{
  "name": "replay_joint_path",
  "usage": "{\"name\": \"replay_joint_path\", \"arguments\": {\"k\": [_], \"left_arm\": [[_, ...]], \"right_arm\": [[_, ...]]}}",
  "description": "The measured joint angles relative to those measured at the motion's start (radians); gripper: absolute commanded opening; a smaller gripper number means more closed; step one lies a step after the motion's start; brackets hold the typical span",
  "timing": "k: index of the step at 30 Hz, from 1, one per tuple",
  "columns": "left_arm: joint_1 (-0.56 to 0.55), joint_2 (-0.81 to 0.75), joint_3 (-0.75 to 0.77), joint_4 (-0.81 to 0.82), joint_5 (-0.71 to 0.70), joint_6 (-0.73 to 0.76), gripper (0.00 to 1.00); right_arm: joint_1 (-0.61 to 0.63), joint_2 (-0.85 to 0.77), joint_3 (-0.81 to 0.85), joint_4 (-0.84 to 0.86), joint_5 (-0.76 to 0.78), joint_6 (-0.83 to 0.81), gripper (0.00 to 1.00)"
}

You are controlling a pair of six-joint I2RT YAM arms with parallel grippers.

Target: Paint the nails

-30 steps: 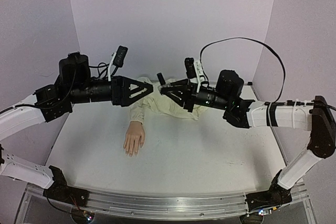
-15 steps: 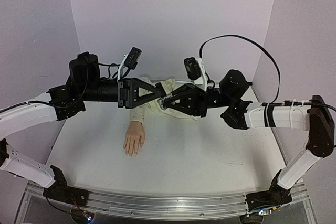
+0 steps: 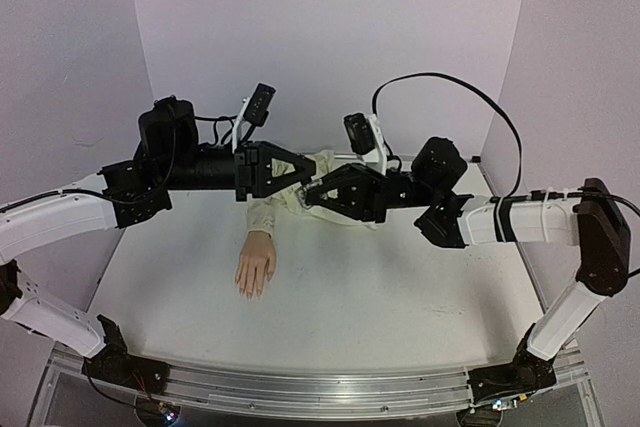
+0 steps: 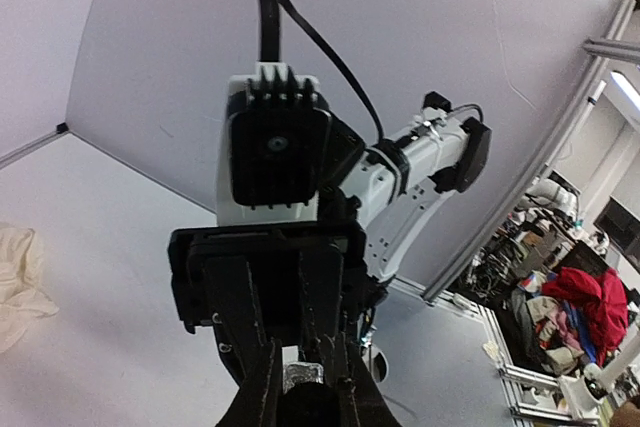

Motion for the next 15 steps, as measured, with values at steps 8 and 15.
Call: {"name": "replay_joint_path", "arguments": {"k": [8,15], "left_arm": [[-0.017,0.010,0.006,-0.071,-0.399,0.008,0.00],[-0.028,0.127,0.076,-0.174,-0.577,-0.013,0.03]], "right_arm": [[0.174,-0.116,-0.066,-0.301,0.894,-0.537,0.00],[0.259,-0.016,-0.061,-0.270,1.356,-0.804,0.00]]}}
